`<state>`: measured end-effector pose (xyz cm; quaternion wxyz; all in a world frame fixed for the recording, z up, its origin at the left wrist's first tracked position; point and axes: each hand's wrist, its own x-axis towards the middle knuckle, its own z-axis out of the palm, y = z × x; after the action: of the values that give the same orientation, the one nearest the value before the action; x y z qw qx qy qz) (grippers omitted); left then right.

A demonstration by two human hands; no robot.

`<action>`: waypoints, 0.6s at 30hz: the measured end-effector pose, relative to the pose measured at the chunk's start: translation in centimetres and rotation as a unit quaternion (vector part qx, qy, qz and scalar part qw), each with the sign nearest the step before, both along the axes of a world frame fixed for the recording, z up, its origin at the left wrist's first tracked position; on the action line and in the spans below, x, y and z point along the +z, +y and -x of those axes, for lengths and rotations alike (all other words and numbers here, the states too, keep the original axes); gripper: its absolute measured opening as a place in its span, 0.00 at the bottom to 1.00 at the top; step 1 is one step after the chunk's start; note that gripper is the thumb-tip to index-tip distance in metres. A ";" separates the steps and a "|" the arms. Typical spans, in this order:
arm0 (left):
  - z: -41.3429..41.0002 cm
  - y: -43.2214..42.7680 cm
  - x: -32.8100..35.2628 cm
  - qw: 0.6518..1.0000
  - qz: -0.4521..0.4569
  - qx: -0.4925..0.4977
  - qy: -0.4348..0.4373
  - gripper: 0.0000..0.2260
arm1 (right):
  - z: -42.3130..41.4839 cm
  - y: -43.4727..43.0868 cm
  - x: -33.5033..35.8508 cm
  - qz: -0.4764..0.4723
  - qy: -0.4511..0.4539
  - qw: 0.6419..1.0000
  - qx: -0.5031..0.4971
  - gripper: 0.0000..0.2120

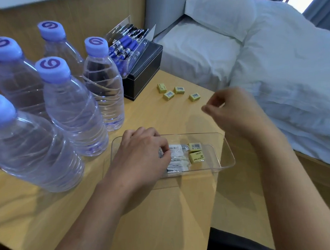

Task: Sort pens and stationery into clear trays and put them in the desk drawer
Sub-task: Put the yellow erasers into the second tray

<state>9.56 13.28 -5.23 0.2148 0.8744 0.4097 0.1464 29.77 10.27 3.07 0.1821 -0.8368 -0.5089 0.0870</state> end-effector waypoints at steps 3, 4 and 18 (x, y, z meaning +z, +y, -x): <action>0.0 0.0 0.0 1.000 -0.001 -0.001 -0.001 0.07 | -2.1 5.2 -2.0 -0.012 -0.043 0.999 0.011 0.11; 0.0 0.0 0.0 1.000 -0.001 -0.001 -0.001 0.07 | -2.6 6.8 -3.2 0.014 -0.057 0.998 0.020 0.15; 0.0 0.1 0.1 1.000 0.009 -0.003 -0.002 0.08 | -3.3 7.8 -6.5 0.054 -0.073 0.995 0.037 0.09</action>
<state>9.59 13.43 -5.17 0.2244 0.8731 0.4081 0.1441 33.04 18.04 -3.41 0.0953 -0.8301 -0.5462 0.0597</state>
